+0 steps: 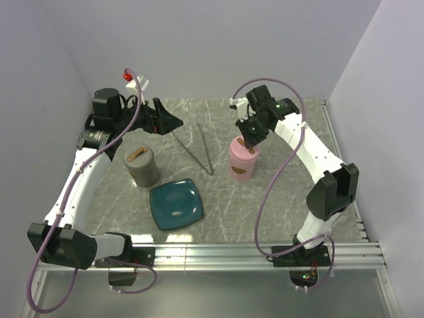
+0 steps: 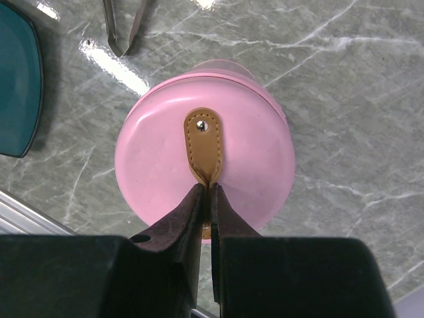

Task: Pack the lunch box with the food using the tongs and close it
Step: Close the box lid on the packing box.

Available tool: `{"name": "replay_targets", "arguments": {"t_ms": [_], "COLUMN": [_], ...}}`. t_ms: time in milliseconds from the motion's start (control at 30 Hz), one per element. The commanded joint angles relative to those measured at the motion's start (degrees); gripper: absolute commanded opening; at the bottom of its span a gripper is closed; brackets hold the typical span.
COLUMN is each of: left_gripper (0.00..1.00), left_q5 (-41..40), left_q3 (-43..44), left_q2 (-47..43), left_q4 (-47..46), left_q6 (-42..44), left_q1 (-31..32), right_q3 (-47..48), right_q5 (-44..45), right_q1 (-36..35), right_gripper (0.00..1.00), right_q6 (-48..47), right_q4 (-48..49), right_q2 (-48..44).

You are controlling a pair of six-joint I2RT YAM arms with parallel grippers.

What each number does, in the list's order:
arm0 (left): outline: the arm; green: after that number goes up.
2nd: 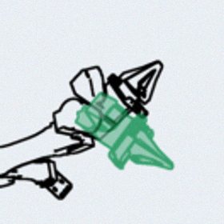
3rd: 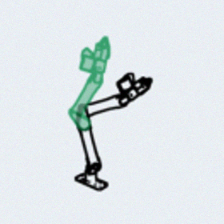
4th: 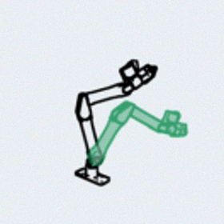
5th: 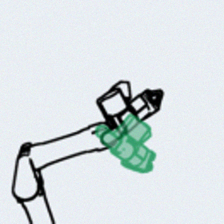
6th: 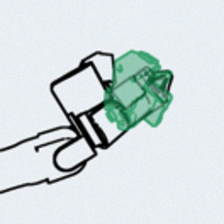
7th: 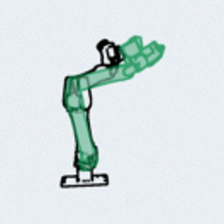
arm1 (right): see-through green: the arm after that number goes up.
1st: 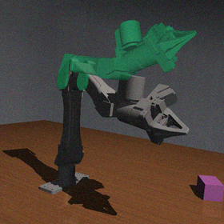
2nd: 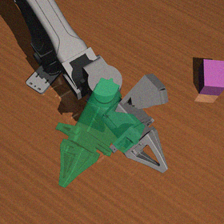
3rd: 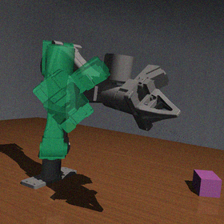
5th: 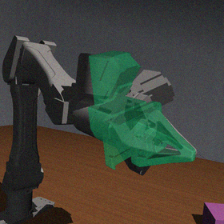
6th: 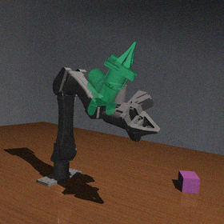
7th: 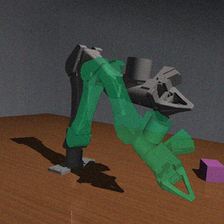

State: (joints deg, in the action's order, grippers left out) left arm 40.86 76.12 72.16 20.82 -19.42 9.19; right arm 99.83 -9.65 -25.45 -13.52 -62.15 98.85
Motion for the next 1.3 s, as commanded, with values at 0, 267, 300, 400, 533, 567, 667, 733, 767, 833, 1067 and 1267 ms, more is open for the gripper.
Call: {"name": "replay_targets", "arguments": {"t_ms": [0, 267, 300, 400, 533, 567, 667, 733, 767, 833, 1067, 1267], "left_gripper": [0.99, 1.0, 0.99, 0.99, 0.99, 0.99, 0.99, 0.99, 0.99, 1.0, 0.99, 0.99], "left_q5": [0.89, 0.89, 1.15, 0.98, 0.97, 0.97, 0.8, 0.89, 0.97, 0.97, 1.06, 3.08], "left_q3": [-0.62, -0.97, -1.06, -1.06, -1.23, -1.41, -1.59, -1.59, -1.67, -1.67, -2.73, -2.82], "left_q2": [-1.94, -2.11, -2.11, -2.2, -2.29, -2.37, -2.46, -2.55, -2.64, -2.64, -2.81, -1.85], "left_q4": [-1.48, -1.66, -1.75, -1.57, -1.57, -1.66, -1.48, -1.48, -1.48, -1.31, -0.78, -0.34], "left_q6": [-0.62, -0.62, -0.79, -0.53, -0.53, -0.62, -0.44, -0.36, -0.36, -0.27, 0.43, -0.89], "left_q1": [-0.23, -0.31, -0.31, -0.23, -0.31, -0.31, -0.23, -0.31, -0.31, -0.31, -0.31, -1.54], "right_q3": [-0.08, -0.95, -1.13, -1.66, -2.01, -2.1, -1.92, -2.01, -1.92, -2.01, -4.64, -6.49], "right_q5": [0.69, 0.07, 0.16, 0.42, -0.19, -0.37, -1.25, -2.82, -3.09, -3.71, -6.42, -10.82], "right_q1": [-0.56, -0.74, -0.83, -0.83, -0.74, -0.83, -0.74, -0.74, -0.74, -0.65, -0.56, -0.65], "right_gripper": [0.0, 0.0, 0.0, 0.0, 0.0, 0.0, 0.0, 0.0, 0.0, 0.0, 0.0, 0.0], "right_q6": [-0.28, -0.63, -0.72, -0.98, -1.16, -1.33, -1.42, -1.6, -1.69, -1.86, -3.61, -5.99], "right_q4": [0.98, 0.71, 0.71, 1.07, 1.07, 1.07, 0.72, 0.45, 0.19, -0.07, -0.25, -2.36], "right_q2": [0.11, 0.73, 0.91, 1.17, 1.78, 1.87, 2.75, 3.19, 3.54, 3.89, 4.16, 2.58]}}
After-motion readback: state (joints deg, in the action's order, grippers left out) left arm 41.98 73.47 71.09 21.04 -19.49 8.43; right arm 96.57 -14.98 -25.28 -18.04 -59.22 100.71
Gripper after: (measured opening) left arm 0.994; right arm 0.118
